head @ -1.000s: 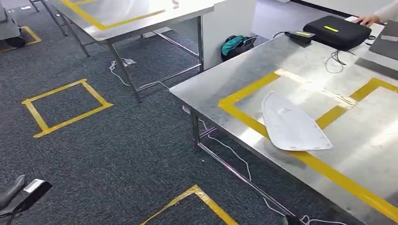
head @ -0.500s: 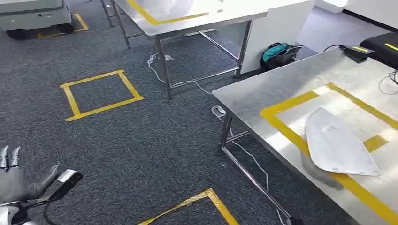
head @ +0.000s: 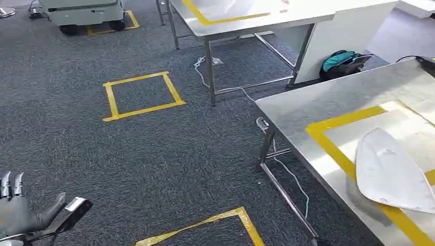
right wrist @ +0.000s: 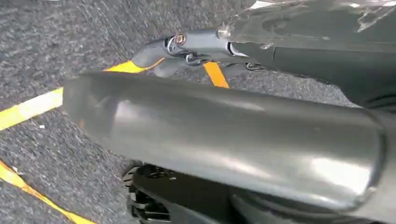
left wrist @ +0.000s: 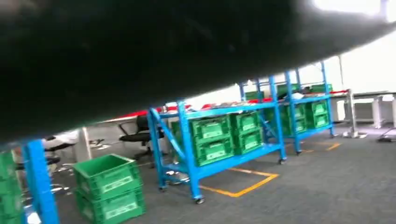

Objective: Take the parts from the cabinet and place them on the table.

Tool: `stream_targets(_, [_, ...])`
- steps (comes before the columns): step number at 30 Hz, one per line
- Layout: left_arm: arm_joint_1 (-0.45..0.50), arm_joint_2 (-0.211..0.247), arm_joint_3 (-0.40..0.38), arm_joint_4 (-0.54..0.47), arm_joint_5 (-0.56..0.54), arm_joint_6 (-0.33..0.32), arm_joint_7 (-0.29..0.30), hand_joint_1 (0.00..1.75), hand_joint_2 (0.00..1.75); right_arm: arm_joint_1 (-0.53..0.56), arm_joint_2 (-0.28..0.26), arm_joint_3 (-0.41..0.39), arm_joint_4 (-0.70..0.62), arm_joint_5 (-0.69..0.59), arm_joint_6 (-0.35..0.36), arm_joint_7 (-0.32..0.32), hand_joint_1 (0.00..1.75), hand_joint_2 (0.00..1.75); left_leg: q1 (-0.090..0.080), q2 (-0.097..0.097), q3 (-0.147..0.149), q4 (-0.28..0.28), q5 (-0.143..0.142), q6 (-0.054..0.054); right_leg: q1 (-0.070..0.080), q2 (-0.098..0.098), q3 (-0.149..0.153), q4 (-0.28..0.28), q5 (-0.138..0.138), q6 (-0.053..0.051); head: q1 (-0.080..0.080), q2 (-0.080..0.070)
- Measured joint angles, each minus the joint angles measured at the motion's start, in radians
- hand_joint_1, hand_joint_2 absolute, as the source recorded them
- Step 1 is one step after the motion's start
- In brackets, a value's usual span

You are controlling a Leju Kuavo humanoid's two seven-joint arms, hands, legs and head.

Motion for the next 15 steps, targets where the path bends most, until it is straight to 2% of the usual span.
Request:
stream_targets(1, [-0.003, -0.005, 0.012, 0.005, 0.003, 0.0, -0.013, 0.0, 0.0, 0.0, 0.003, 0.0, 0.0, -0.001, -0.003, -0.001, 0.0, 0.0, -0.01, 0.023, 0.012, -0.036, -0.012, 0.004, 0.009, -0.007, -0.001, 0.005, -0.006, 0.008, -0.003, 0.0])
stream_targets(2, [-0.001, -0.011, 0.022, 0.009, 0.012, 0.0, -0.027, 0.0, 0.0, -0.001, 0.007, 0.0, 0.0, -0.003, -0.006, -0.002, 0.0, 0.0, -0.007, 0.006, 0.01, -0.036, -0.006, 0.015, 0.01, -0.013, -0.003, 0.002, -0.007, 0.012, 0.003, 0.0])
stream_targets(4, [0.003, -0.022, 0.055, 0.02, 0.032, -0.002, -0.06, 0.0, 0.0, -0.008, 0.02, 0.0, 0.0, -0.005, -0.021, -0.003, 0.0, 0.0, -0.012, -0.013, 0.006, -0.035, -0.005, 0.024, 0.008, -0.033, 0.006, -0.004, -0.005, 0.019, 0.0, 0.0])
stream_targets(5, [0.001, -0.025, 0.075, 0.025, 0.04, -0.002, -0.074, 0.0, 0.0, -0.013, 0.028, 0.0, 0.0, -0.005, -0.029, -0.001, 0.0, 0.0, -0.009, -0.024, 0.006, -0.04, 0.0, 0.031, 0.008, -0.042, 0.009, -0.003, -0.008, 0.025, -0.001, 0.0])
stream_targets(6, [-0.001, -0.03, 0.09, 0.029, 0.044, -0.002, -0.087, 0.0, 0.0, -0.018, 0.031, 0.0, -0.001, -0.005, -0.039, 0.002, 0.0, 0.0, -0.002, -0.032, 0.007, -0.043, 0.003, 0.037, 0.003, -0.006, -0.001, 0.009, -0.018, 0.034, 0.0, 0.0])
stream_targets(7, [-0.004, -0.032, 0.096, 0.03, 0.048, -0.002, -0.093, 0.0, 0.0, -0.019, 0.033, 0.0, -0.001, -0.005, -0.042, 0.004, 0.0, 0.0, -0.001, -0.035, 0.007, -0.043, 0.004, 0.037, 0.003, 0.025, -0.006, 0.021, -0.028, 0.036, 0.004, 0.0])
stream_targets(8, [-0.01, -0.034, 0.108, 0.035, 0.053, -0.002, -0.099, 0.0, 0.0, -0.02, 0.041, 0.0, -0.001, -0.005, -0.047, 0.005, 0.0, 0.0, 0.001, -0.047, 0.007, -0.043, 0.004, 0.041, 0.001, 0.069, -0.024, 0.068, -0.056, 0.038, 0.005, 0.0])
stream_targets(9, [-0.02, -0.036, 0.121, 0.043, 0.06, -0.002, -0.11, 0.0, 0.0, -0.019, 0.053, 0.0, -0.001, -0.005, -0.052, 0.01, 0.0, 0.0, 0.001, -0.063, 0.006, -0.043, 0.006, 0.048, 0.0, 0.084, -0.07, 0.172, -0.108, 0.04, 0.005, 0.0])
stream_targets(10, [-0.026, -0.037, 0.127, 0.049, 0.063, -0.002, -0.115, 0.0, 0.0, -0.017, 0.054, 0.0, -0.001, -0.005, -0.053, 0.015, 0.0, 0.0, 0.0, -0.074, 0.005, -0.042, 0.007, 0.05, 0.0, 0.086, -0.105, 0.244, -0.139, 0.041, 0.004, 0.0])
stream_targets(11, [-0.03, -0.039, 0.138, 0.058, 0.064, -0.002, -0.119, 0.0, 0.0, -0.016, 0.056, 0.0, -0.001, -0.006, -0.054, 0.017, 0.0, 0.0, 0.0, -0.086, 0.005, -0.042, 0.007, 0.05, 0.0, 0.086, -0.135, 0.3, -0.159, 0.04, 0.004, 0.0])
stream_targets(12, [-0.033, -0.039, 0.148, 0.066, 0.066, -0.002, -0.122, 0.0, 0.0, -0.016, 0.056, 0.0, -0.001, -0.009, -0.055, 0.017, 0.0, 0.0, 0.0, -0.098, 0.005, -0.042, 0.007, 0.05, 0.0, 0.086, -0.153, 0.324, -0.158, 0.041, 0.004, 0.0])
stream_targets(13, [-0.036, -0.039, 0.162, 0.074, 0.069, -0.002, -0.127, 0.0, 0.0, -0.018, 0.058, 0.0, -0.001, -0.012, -0.055, 0.015, 0.0, 0.0, 0.001, -0.109, 0.005, -0.042, 0.008, 0.048, -0.002, 0.085, -0.146, 0.301, -0.132, 0.04, 0.005, 0.0])
stream_targets(14, [-0.04, -0.042, 0.172, 0.081, 0.073, -0.002, -0.134, 0.0, 0.0, -0.02, 0.059, 0.0, -0.001, -0.013, -0.052, 0.01, 0.0, 0.0, 0.002, -0.12, 0.005, -0.041, 0.009, 0.046, -0.005, 0.086, -0.12, 0.242, -0.089, 0.04, 0.004, 0.0])
stream_targets(15, [-0.045, -0.044, 0.186, 0.087, 0.074, -0.002, -0.143, 0.0, 0.0, -0.021, 0.059, 0.0, -0.001, -0.013, -0.051, 0.005, 0.0, 0.0, 0.005, -0.132, 0.005, -0.04, 0.01, 0.042, -0.009, 0.09, -0.076, 0.149, -0.038, 0.041, 0.004, 0.0])
